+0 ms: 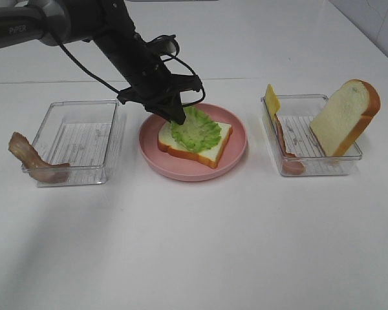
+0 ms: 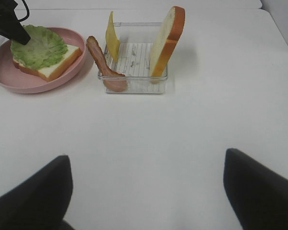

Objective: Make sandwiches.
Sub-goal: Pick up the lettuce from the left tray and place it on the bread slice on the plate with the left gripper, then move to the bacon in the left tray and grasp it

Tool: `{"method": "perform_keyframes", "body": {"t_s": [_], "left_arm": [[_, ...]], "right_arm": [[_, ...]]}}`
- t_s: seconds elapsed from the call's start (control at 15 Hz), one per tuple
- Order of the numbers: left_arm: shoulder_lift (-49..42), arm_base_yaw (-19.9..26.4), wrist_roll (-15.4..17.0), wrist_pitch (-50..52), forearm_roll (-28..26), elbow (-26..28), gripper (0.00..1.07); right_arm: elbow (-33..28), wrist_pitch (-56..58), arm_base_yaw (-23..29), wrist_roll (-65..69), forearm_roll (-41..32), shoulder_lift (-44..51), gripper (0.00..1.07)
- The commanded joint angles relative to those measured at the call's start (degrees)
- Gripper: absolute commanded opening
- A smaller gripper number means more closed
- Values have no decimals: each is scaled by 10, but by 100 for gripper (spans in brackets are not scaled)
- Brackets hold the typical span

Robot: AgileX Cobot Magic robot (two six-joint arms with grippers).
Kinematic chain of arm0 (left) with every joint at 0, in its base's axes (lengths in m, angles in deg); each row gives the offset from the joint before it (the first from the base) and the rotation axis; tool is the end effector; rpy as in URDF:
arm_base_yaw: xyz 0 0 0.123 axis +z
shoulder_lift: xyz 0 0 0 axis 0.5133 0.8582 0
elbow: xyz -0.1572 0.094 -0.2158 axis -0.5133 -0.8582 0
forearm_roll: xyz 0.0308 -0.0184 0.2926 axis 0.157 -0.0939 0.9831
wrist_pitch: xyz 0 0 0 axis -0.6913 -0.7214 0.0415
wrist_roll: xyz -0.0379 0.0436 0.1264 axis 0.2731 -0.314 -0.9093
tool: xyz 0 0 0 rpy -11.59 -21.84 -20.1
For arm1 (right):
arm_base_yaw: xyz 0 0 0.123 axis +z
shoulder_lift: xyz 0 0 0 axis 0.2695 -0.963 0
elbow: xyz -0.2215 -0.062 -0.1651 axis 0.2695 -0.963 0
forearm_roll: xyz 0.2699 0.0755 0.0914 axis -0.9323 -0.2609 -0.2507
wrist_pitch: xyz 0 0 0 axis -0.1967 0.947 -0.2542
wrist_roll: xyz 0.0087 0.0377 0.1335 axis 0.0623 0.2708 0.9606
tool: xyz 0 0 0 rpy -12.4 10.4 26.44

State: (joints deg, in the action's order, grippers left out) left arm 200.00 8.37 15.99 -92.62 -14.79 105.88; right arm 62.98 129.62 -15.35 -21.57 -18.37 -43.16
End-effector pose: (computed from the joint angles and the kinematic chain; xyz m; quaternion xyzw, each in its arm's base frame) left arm 0.5150 -0.2731 0.0870 0.1345 0.9546 -0.2412 0.1119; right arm 0.0757 0.0071 0.2780 -0.0397 0.8512 0.0065 0.5232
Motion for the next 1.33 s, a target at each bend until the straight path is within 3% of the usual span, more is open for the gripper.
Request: {"method": "perform_keyframes", "body": {"t_s": [0.07, 0.2, 0.4, 0.47, 0.67, 0.73, 1.2, 1.27, 1.33], "left_arm": [[-2, -1, 6, 5, -1, 2, 47], [-15, -1, 6, 3, 3, 2, 77], [-29, -1, 10, -6, 30, 20, 77], [-30, -1, 25, -28, 48, 42, 77], [-30, -1, 49, -119, 139, 111, 77], [-31, -1, 73, -156, 174, 139, 75], [-111, -1, 110, -156, 248, 129, 74], [-131, -1, 110, -156, 250, 108, 74], [-170, 6, 117, -156, 250, 49, 74]], "right_arm": [[-1, -4, -2, 5, -1, 6, 81], [-1, -4, -2, 5, -1, 6, 81], [-1, -4, -2, 5, -1, 6, 81], [-1, -4, -2, 5, -1, 6, 81], [-1, -4, -2, 5, -1, 6, 81], [-1, -4, -2, 5, -1, 6, 81], [-1, -4, -2, 5, -1, 6, 81], [-1, -4, -2, 5, -1, 6, 81], [-1, -4, -2, 5, -1, 6, 81]]}}
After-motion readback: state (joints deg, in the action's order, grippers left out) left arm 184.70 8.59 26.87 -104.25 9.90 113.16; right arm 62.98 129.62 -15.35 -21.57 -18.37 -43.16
